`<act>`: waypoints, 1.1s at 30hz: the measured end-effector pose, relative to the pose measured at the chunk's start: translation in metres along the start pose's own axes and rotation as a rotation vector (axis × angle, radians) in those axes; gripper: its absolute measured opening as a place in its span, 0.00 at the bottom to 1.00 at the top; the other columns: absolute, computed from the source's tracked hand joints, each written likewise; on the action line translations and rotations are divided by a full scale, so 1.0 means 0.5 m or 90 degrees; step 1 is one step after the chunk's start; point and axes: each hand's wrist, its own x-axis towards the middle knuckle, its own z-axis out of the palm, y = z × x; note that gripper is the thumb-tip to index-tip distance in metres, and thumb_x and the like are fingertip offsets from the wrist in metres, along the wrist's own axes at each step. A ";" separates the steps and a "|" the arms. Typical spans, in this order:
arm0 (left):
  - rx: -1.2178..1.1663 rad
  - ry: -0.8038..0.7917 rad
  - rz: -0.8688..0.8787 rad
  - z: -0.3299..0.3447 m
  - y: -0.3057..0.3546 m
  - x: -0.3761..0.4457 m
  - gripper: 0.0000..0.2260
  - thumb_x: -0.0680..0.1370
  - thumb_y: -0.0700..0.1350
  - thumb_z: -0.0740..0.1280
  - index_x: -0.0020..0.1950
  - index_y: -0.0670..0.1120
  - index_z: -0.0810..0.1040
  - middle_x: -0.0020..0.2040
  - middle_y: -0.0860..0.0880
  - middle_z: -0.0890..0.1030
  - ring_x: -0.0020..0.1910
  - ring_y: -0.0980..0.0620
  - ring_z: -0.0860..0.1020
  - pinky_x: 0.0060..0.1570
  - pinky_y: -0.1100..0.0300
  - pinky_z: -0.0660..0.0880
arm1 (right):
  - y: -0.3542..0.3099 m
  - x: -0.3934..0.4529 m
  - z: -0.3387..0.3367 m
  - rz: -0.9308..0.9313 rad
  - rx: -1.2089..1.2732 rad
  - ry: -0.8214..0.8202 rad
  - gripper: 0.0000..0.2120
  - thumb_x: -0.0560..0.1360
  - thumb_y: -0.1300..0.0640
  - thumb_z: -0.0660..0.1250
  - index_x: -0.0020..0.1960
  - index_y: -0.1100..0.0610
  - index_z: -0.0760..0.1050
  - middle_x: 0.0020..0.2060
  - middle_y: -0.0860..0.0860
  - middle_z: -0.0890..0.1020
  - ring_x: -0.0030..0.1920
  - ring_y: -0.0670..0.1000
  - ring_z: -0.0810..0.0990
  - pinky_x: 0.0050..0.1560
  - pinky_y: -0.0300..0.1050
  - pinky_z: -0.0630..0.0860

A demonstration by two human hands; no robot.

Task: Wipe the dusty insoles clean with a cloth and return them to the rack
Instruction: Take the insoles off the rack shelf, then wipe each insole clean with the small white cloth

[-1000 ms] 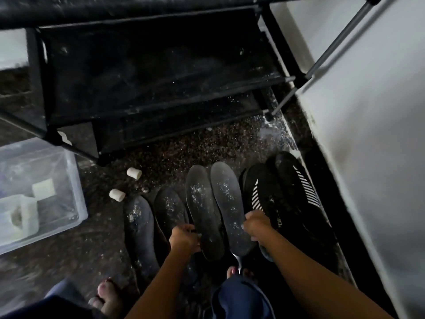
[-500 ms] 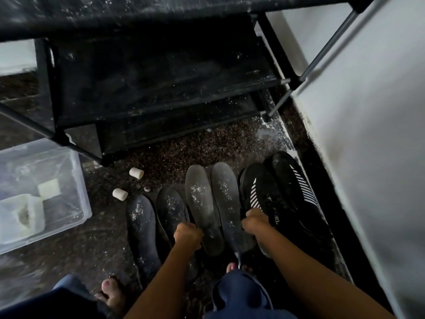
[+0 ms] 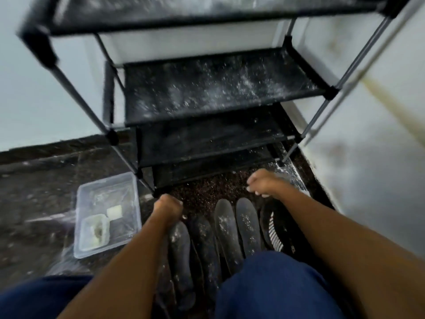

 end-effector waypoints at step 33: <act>-0.334 0.264 -0.231 -0.110 -0.541 0.149 0.14 0.74 0.37 0.63 0.59 0.41 0.79 0.56 0.41 0.82 0.59 0.42 0.77 0.59 0.56 0.71 | -0.464 0.105 0.714 -0.602 -0.353 -0.095 0.27 0.76 0.66 0.60 0.73 0.53 0.62 0.75 0.52 0.57 0.76 0.54 0.44 0.74 0.48 0.39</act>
